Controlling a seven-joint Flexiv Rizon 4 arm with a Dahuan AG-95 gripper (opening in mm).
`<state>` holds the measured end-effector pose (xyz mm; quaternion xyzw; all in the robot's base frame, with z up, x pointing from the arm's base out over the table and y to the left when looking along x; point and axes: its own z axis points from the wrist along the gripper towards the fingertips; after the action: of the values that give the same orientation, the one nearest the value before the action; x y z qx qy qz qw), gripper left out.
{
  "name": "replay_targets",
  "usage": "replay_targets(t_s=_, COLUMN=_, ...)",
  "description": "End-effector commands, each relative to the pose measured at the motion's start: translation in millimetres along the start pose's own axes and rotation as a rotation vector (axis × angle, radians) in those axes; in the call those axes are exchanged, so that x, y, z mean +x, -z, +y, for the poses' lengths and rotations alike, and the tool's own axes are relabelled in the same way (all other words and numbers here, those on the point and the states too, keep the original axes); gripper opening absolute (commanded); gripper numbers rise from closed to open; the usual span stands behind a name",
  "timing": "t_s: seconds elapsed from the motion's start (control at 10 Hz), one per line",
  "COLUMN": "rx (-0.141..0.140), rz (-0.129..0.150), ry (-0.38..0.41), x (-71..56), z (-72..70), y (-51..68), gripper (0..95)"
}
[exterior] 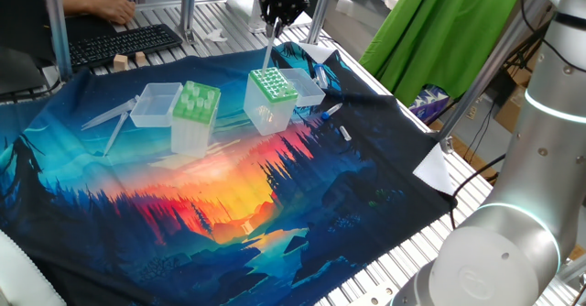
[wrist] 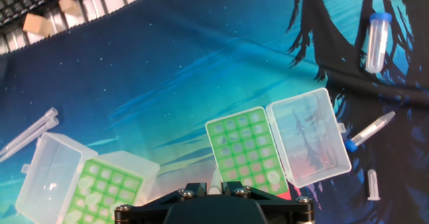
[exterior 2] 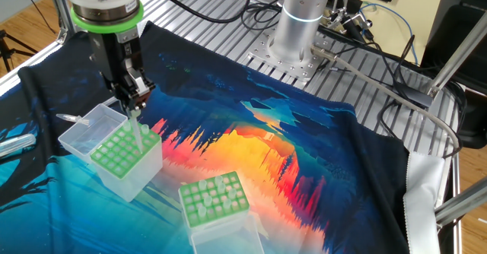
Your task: Transfer all large pipette tips from one holder to another
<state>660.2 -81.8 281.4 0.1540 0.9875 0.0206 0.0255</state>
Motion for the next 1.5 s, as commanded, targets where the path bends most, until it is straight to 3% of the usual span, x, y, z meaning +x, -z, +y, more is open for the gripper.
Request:
replay_targets(t_s=0.1, rx=0.002, rz=0.006, ry=-0.023, x=-0.4, z=-0.1, y=0.2, gripper=0.0)
replay_targets(t_s=0.4, rx=0.006, rz=0.014, ry=-0.023, x=1.7, z=-1.4, y=-0.1, gripper=0.0)
replay_targets(t_s=1.0, rx=0.002, rz=0.018, ry=0.013, x=6.4, z=-21.9, y=-1.2, gripper=0.0)
replay_targets(t_s=1.5, rx=-0.008, rz=0.02, ry=0.004, x=9.9, z=-24.9, y=-3.5, gripper=0.0)
